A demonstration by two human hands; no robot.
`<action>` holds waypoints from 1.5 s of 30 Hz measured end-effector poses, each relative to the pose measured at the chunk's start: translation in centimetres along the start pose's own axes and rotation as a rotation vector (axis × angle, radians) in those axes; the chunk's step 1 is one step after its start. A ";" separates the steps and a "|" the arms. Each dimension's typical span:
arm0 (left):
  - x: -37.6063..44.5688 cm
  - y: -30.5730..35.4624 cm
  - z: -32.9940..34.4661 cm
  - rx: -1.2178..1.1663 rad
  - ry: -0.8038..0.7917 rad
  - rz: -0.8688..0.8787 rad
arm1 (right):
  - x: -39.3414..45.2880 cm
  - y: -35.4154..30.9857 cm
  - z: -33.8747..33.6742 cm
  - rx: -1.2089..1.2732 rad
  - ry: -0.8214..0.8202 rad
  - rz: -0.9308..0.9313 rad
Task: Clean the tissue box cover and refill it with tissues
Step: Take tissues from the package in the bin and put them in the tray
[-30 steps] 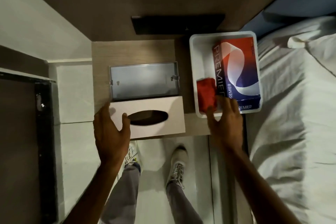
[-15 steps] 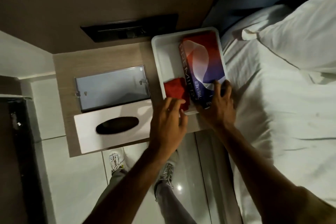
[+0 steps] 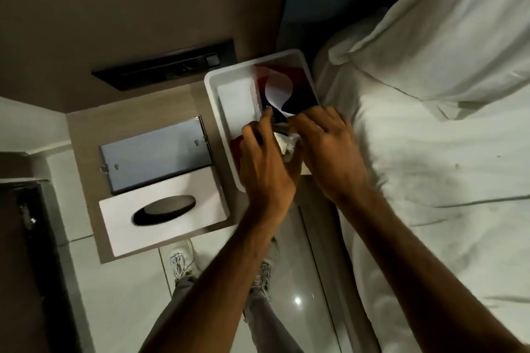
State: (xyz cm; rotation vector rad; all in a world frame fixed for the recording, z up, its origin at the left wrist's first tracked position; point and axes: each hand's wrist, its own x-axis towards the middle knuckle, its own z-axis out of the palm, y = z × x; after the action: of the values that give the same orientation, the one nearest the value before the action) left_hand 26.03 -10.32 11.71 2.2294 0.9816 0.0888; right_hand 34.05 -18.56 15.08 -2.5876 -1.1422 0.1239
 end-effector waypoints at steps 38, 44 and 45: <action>2.7 -0.6 -4.1 -0.014 0.034 0.341 | -0.7 1.2 -1.1 0.189 0.305 0.438; 2.9 -0.4 -4.0 -0.004 0.045 0.370 | -1.4 1.0 -0.7 0.140 0.129 0.221; 2.8 -0.5 -3.9 -0.005 0.039 0.368 | -1.5 0.9 -0.7 0.132 0.093 0.205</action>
State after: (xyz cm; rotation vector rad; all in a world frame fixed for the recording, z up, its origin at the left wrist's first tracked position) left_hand 26.46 -5.98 13.76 2.3871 0.5785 0.2990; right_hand 33.77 -20.43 15.38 -2.5570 -0.8075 0.1181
